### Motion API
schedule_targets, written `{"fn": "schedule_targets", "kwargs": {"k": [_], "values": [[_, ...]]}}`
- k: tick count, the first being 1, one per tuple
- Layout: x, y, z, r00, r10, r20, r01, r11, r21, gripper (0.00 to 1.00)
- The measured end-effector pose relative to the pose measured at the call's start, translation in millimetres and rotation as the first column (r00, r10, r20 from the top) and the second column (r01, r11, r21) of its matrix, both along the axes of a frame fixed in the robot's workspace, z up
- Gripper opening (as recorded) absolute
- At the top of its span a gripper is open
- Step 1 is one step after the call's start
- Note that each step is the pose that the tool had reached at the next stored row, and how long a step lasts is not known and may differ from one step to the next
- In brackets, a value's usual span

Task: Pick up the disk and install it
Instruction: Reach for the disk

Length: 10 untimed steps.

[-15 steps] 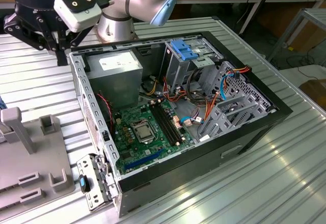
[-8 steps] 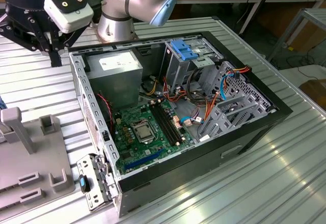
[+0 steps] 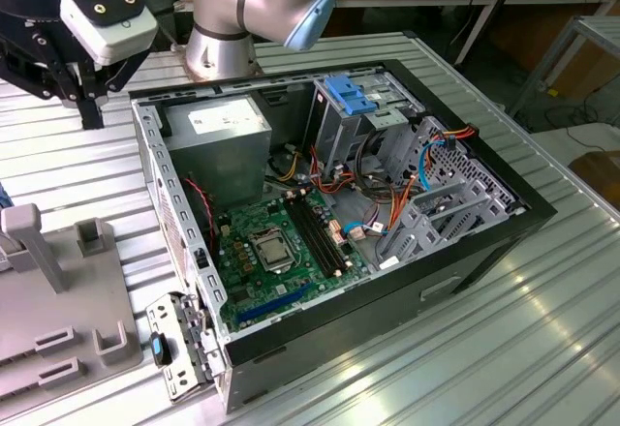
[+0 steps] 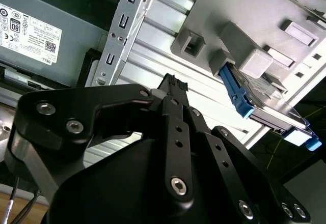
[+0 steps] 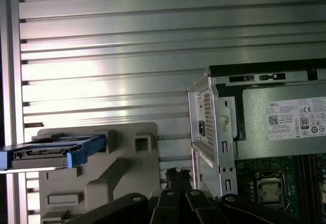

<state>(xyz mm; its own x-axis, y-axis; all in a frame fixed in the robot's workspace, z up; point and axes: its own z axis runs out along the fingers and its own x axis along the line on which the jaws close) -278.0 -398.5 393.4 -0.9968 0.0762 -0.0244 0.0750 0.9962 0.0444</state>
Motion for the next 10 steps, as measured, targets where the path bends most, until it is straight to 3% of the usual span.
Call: {"fn": "schedule_targets", "kwargs": {"k": [10], "values": [[-18.5,8.0,-0.1,1.0000,0.000,0.0001,0.000,1.0000,0.0001,0.11]]}}
